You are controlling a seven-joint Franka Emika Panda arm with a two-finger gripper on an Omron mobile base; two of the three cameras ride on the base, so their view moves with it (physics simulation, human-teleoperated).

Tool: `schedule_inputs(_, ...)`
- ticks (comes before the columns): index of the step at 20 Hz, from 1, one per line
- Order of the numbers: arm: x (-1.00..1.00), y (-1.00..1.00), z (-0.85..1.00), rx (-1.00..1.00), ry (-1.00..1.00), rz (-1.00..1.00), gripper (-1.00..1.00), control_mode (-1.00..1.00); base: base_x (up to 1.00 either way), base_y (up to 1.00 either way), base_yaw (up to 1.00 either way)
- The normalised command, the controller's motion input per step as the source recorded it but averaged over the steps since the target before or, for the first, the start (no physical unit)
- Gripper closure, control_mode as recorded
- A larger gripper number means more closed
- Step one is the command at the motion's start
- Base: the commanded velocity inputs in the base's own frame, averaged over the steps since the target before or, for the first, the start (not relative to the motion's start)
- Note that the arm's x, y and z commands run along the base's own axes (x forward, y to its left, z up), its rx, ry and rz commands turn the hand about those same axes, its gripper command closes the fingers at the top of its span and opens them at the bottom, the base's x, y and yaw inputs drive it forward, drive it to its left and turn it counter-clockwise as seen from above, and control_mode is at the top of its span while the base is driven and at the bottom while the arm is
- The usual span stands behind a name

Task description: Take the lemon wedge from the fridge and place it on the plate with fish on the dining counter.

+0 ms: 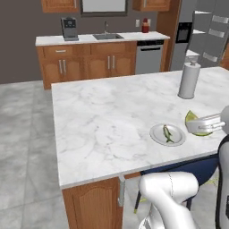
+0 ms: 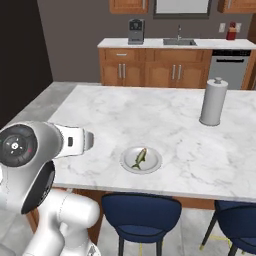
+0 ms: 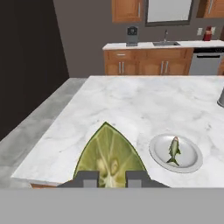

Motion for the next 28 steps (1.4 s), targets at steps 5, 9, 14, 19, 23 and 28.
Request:
schedule_inputs(5, 0.80, -0.66, -0.14, 0.05, 0.35, -0.25, 1.00, -1.00, 0.20, -0.12, -0.04)
schedule_inputs(9, 1.00, -0.72, -0.20, 0.03, 0.47, -0.35, 1.00, -1.00, 0.00, 0.00, 0.00)
schedule_inputs(14, 0.70, -0.35, -0.11, 0.00, 0.28, -0.16, 1.00, -1.00, 0.00, 0.00, 0.00)
schedule_inputs(19, 0.37, 0.00, -0.26, 0.00, 0.19, 0.00, 1.00, -1.00, 0.00, 0.00, 0.00)
schedule_inputs(23, 0.70, -0.04, -0.79, -0.03, 0.16, 0.00, 1.00, -1.00, 0.00, 0.00, 0.00)
schedule_inputs(28, 0.92, -0.15, -0.89, -0.09, 0.02, 0.00, 1.00, -1.00, 0.00, 0.00, 0.00)
